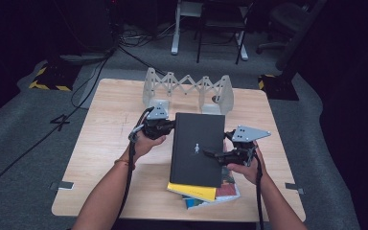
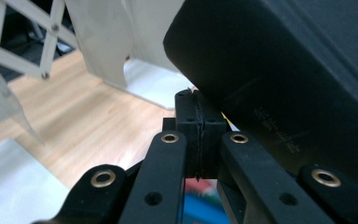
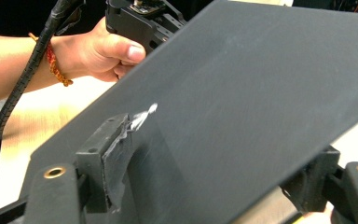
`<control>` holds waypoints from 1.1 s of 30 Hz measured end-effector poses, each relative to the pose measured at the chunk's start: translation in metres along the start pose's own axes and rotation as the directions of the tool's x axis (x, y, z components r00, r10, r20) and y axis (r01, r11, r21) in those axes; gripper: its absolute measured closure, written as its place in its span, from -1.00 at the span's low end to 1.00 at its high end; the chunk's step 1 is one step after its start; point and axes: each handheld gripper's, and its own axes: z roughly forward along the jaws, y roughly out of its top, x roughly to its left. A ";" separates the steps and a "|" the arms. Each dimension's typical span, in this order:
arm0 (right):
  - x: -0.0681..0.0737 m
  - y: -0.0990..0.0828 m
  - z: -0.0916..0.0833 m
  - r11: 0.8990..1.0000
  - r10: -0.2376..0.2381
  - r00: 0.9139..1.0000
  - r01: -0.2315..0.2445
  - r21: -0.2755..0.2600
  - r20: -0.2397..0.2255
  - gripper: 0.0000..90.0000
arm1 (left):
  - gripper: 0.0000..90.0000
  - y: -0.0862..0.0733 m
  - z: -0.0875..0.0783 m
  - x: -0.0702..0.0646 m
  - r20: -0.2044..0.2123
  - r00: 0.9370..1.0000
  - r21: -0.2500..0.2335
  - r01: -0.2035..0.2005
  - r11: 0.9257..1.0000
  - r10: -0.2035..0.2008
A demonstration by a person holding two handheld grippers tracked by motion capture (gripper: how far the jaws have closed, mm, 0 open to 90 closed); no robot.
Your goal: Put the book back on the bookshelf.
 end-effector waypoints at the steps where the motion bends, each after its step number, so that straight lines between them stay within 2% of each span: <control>1: 0.000 0.003 -0.001 1.000 -0.007 1.000 0.007 -0.004 -0.010 -0.32 | 0.99 0.001 0.000 0.000 0.005 1.000 -0.004 0.000 1.000 0.000; 3: 0.000 0.005 -0.002 1.000 -0.017 0.999 0.017 -0.013 -0.035 -0.21 | 0.99 0.003 -0.002 0.000 0.019 1.000 -0.018 0.003 1.000 -0.003; 5: -0.001 0.007 -0.003 1.000 -0.026 0.998 0.025 -0.018 -0.064 -0.11 | 0.99 0.005 -0.002 -0.001 0.013 1.000 -0.021 -0.002 1.000 0.003; 8: -0.002 0.008 -0.004 0.999 -0.026 0.996 0.024 -0.024 -0.081 -0.03 | 0.99 0.007 -0.003 -0.002 0.017 1.000 -0.025 -0.001 1.000 0.002; 9: -0.002 0.010 -0.005 0.999 -0.042 0.994 0.038 -0.034 -0.099 0.06 | 0.99 0.009 -0.004 -0.003 0.016 1.000 -0.026 -0.002 1.000 0.003; 11: -0.002 0.011 -0.006 0.998 -0.047 0.994 0.043 -0.042 -0.101 0.09 | 0.99 0.012 -0.006 -0.004 0.018 1.000 -0.034 -0.006 0.999 0.006; 15: 0.003 0.024 -0.014 0.992 -0.112 0.989 0.104 -0.074 -0.100 0.27 | 0.99 0.021 -0.015 -0.005 0.017 1.000 -0.064 -0.010 0.998 0.011; 17: 0.006 0.031 -0.016 0.989 -0.140 0.986 0.134 -0.069 -0.094 0.33 | 0.99 0.026 -0.020 -0.006 0.013 1.000 -0.081 -0.015 0.997 0.016; 19: 0.008 0.035 -0.018 0.987 -0.152 0.985 0.148 -0.059 -0.084 0.37 | 0.99 0.028 -0.024 -0.008 0.003 1.000 -0.087 -0.028 0.996 0.028; 21: 0.012 0.038 -0.020 0.985 -0.168 0.983 0.164 -0.056 -0.076 0.42 | 0.99 0.029 -0.028 -0.012 -0.020 1.000 -0.090 -0.025 0.996 0.023; 24: 0.019 0.040 -0.023 0.977 -0.207 0.975 0.201 -0.070 -0.086 0.46 | 0.99 0.026 -0.035 -0.018 -0.035 0.999 -0.103 -0.028 0.994 0.024; 27: 0.025 0.039 -0.025 0.975 -0.215 0.972 0.207 -0.085 -0.092 0.49 | 0.99 0.025 -0.043 -0.024 -0.051 0.998 -0.112 -0.053 0.992 0.048; 30: 0.029 0.036 -0.029 0.971 -0.229 0.968 0.219 -0.096 -0.100 0.52 | 0.85 0.023 -0.050 -0.027 -0.059 0.997 -0.122 -0.049 0.991 0.042; 32: 0.031 0.033 -0.030 0.969 -0.232 0.967 0.221 -0.108 -0.103 0.54 | 0.72 0.022 -0.054 -0.029 -0.069 0.997 -0.124 -0.033 0.992 0.024; 33: 0.032 0.031 -0.031 0.970 -0.229 0.968 0.217 -0.113 -0.102 0.55 | 0.71 0.022 -0.056 -0.031 -0.075 0.997 -0.120 -0.043 0.992 0.034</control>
